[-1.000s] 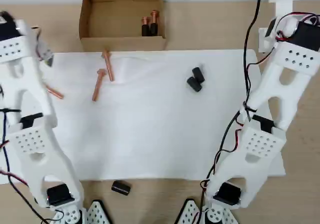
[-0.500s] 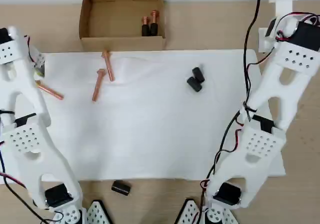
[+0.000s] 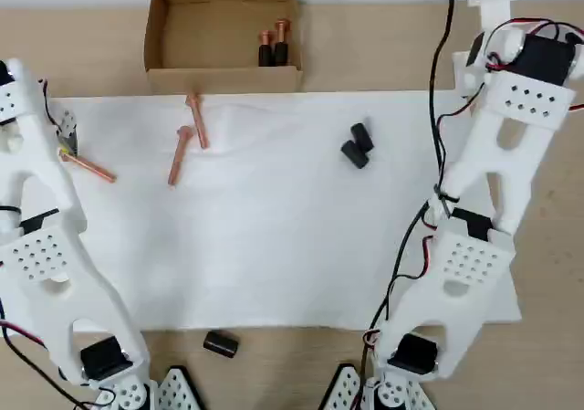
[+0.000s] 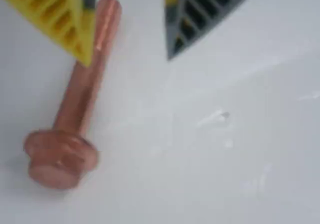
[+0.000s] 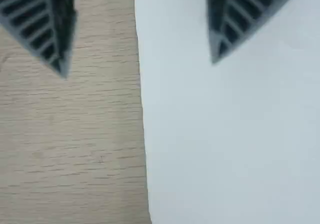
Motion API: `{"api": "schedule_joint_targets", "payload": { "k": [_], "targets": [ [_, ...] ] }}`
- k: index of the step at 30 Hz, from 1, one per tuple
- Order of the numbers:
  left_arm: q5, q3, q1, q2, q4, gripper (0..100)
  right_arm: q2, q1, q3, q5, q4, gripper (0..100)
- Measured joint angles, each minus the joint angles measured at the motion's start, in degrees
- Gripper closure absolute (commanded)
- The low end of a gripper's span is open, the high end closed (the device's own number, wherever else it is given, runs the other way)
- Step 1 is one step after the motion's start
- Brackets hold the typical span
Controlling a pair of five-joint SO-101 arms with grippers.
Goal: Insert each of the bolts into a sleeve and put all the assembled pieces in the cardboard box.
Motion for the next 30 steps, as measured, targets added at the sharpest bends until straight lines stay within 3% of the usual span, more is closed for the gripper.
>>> {"api": "schedule_joint_targets", "payload": {
  "k": [26,30],
  "targets": [
    [-1.4,-1.9,-0.2,11.3,-8.6,89,0.0,0.0,0.0,0.0,0.0,77.4],
    [-1.7,-2.3,-0.2,11.5,-8.6,100,0.0,0.0,0.0,0.0,0.0,77.4]
  ]
}}
